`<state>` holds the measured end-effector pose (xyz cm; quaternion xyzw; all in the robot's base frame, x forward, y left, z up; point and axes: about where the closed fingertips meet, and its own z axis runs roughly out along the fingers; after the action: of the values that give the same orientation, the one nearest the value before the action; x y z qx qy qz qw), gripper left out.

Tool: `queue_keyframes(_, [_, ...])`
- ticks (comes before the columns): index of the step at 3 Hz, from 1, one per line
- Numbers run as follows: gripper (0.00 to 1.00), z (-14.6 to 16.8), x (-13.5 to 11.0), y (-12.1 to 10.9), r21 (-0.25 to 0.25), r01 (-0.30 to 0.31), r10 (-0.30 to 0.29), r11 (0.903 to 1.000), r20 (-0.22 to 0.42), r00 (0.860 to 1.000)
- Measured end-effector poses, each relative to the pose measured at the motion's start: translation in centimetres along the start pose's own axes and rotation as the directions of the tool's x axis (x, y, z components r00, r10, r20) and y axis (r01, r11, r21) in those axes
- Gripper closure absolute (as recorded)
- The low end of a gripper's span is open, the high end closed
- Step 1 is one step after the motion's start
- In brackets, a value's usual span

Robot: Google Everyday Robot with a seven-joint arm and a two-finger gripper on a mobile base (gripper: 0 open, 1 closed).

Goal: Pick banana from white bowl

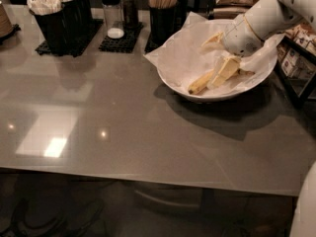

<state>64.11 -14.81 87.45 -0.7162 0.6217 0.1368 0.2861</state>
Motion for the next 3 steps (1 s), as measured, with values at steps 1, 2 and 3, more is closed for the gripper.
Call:
queue_keyframes(1, [0.24,1.0,1.0,0.0,-0.021,-0.009,0.008,0.9997,-0.047,0.999])
queue_keyframes(2, [0.27,1.8,1.7,0.1,-0.040,-0.012,0.008,0.9991,-0.096,0.995])
queue_keyframes(3, [0.28,2.6,2.3,0.4,-0.061,-0.020,0.012,0.9979,-0.121,0.993])
